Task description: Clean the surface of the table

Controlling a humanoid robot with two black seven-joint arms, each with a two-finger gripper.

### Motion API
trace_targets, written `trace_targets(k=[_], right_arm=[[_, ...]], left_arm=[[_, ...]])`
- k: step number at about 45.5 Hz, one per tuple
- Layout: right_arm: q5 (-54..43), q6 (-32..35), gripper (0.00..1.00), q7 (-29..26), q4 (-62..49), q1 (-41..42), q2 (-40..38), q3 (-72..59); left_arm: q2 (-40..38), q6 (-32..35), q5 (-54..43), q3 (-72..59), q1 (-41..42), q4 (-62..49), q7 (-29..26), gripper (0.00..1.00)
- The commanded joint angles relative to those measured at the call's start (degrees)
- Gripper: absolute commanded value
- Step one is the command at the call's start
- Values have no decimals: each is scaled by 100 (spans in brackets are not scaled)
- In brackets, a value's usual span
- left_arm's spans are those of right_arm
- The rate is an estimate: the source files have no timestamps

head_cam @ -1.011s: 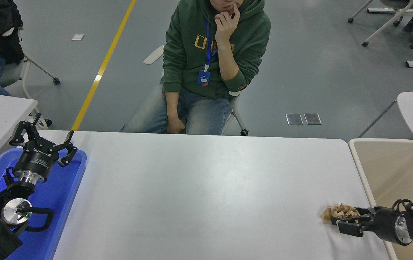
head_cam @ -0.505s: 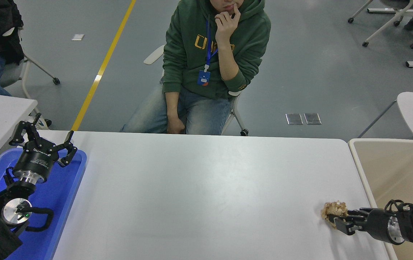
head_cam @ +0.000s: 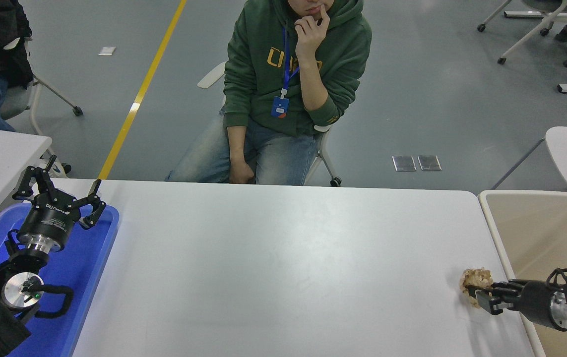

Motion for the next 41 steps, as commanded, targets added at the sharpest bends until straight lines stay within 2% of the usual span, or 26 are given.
trace_targets(k=[1, 16, 22, 32, 41], right_arm=[[9, 95, 0, 7, 732, 300, -792, 16], [9, 596, 0, 236, 1945, 1197, -2347, 34], [17, 711, 0, 490, 2157, 1443, -2804, 34], [219, 930, 0, 824, 2201, 1575, -3271, 130], [254, 983, 0, 886, 2201, 1584, -3412, 183]], left_arm=[[0, 0, 0, 0, 0, 0, 0, 100], [0, 0, 0, 0, 0, 0, 0, 100], [0, 0, 0, 0, 0, 0, 0, 100], [0, 0, 0, 0, 0, 0, 0, 100], [0, 0, 0, 0, 0, 0, 0, 100]])
